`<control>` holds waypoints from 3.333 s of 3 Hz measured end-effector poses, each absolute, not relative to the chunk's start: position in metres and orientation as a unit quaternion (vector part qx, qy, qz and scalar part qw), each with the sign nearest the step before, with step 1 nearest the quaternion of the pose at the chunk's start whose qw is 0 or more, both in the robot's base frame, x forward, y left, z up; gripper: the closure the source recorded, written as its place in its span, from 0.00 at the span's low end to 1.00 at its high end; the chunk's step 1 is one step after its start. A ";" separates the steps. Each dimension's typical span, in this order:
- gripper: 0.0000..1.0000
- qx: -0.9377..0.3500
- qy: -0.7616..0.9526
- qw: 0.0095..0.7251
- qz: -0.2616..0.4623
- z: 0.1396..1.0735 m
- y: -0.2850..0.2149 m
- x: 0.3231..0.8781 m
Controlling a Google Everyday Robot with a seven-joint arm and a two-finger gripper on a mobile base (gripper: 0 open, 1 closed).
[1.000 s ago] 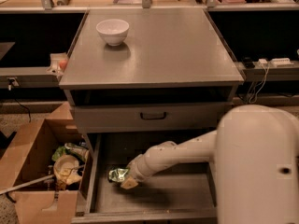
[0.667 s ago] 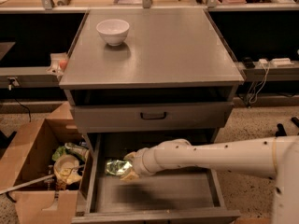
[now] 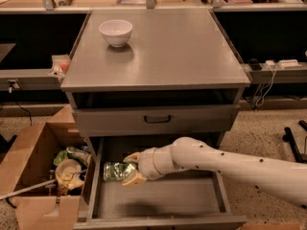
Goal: Pick green can from middle drawer and place on counter
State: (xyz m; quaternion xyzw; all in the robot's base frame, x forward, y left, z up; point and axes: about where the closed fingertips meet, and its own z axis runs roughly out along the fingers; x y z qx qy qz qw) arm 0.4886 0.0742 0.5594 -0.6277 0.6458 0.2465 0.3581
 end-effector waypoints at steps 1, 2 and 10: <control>1.00 -0.628 0.641 0.366 0.248 0.570 0.076 0.491; 1.00 -0.637 0.618 0.397 0.235 0.633 0.078 0.490; 1.00 -0.477 0.754 0.422 0.163 0.864 -0.010 0.756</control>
Offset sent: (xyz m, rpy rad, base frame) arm 0.0029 0.0065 0.1832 0.0785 -0.2369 0.0334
